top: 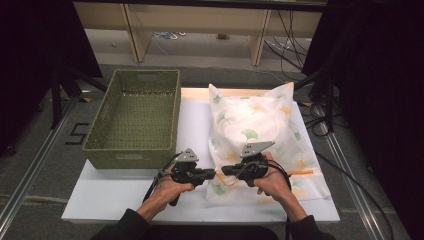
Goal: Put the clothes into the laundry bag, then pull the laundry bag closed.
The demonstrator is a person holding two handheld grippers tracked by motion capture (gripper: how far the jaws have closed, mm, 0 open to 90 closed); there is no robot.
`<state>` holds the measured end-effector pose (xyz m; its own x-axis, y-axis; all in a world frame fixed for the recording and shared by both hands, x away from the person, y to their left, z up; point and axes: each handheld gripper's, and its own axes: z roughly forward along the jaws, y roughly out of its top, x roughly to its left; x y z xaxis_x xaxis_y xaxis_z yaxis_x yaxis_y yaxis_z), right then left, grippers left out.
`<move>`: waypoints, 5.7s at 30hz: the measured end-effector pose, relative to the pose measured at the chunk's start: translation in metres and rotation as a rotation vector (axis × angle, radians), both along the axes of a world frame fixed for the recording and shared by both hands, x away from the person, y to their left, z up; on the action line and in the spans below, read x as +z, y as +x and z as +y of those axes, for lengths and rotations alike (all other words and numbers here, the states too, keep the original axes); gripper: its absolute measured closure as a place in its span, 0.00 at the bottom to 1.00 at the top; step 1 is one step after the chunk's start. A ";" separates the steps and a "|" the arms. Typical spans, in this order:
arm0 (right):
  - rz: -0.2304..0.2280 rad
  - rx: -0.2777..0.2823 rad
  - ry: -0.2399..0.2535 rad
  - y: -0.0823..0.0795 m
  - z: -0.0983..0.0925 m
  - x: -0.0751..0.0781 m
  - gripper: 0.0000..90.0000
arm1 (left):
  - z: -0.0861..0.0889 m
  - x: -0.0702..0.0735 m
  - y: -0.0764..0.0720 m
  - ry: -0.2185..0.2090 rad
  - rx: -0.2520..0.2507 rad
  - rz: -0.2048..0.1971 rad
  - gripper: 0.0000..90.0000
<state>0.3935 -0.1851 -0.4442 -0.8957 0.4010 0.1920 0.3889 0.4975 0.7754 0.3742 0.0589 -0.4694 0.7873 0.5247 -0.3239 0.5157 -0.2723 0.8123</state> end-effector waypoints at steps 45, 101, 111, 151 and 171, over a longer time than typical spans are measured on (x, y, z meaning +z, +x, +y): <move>0.001 -0.011 -0.045 -0.004 0.011 -0.011 1.00 | 0.002 -0.008 0.002 -0.045 0.004 0.118 0.93; -0.031 -0.011 -0.030 -0.017 0.016 -0.010 1.00 | 0.008 0.000 -0.021 0.081 -0.031 -0.028 0.96; 0.012 -0.023 -0.036 -0.019 0.018 -0.014 1.00 | 0.006 -0.002 -0.022 0.091 -0.029 0.005 0.96; -0.036 -0.097 -0.045 -0.021 0.004 -0.014 1.00 | 0.005 0.003 -0.027 0.085 -0.015 -0.046 0.96; 0.025 -0.071 -0.043 -0.017 0.003 -0.026 1.00 | 0.005 0.003 -0.028 0.094 -0.012 -0.036 0.95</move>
<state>0.3769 -0.1821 -0.4698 -0.8598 0.4720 0.1948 0.4433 0.5008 0.7435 0.3464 0.0637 -0.4665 0.8042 0.5417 -0.2445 0.4824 -0.3547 0.8009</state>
